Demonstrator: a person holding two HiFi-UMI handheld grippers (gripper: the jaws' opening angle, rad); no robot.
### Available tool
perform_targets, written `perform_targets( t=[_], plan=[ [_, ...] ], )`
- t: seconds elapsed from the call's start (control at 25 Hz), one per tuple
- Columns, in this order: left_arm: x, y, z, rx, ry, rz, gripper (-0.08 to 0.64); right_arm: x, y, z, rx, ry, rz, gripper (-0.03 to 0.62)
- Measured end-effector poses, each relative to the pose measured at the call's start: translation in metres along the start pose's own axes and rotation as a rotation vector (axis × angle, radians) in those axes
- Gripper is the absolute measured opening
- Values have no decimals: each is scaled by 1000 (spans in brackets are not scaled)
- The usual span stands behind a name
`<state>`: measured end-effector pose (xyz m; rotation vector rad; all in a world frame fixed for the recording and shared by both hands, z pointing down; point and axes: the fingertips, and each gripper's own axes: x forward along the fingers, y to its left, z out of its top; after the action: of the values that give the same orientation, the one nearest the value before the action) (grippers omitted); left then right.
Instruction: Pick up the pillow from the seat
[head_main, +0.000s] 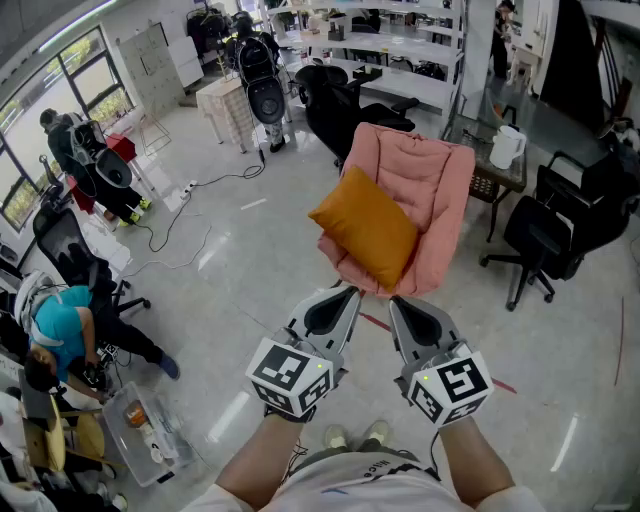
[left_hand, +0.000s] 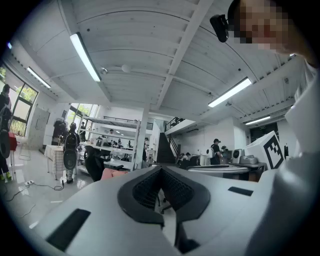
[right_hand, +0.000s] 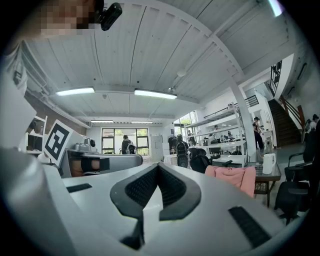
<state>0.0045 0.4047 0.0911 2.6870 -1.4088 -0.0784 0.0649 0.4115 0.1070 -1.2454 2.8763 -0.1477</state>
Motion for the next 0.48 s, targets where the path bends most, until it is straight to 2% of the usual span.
perform_targets(
  t=[0.24,0.48],
  plan=[
    [6,-7,-2,1,3,-1,11,-4,-6,-1,-4,4,10,15],
    [14,-2,-1,1,0,24,11,-6,-15,0,19,-22,55,17]
  ],
)
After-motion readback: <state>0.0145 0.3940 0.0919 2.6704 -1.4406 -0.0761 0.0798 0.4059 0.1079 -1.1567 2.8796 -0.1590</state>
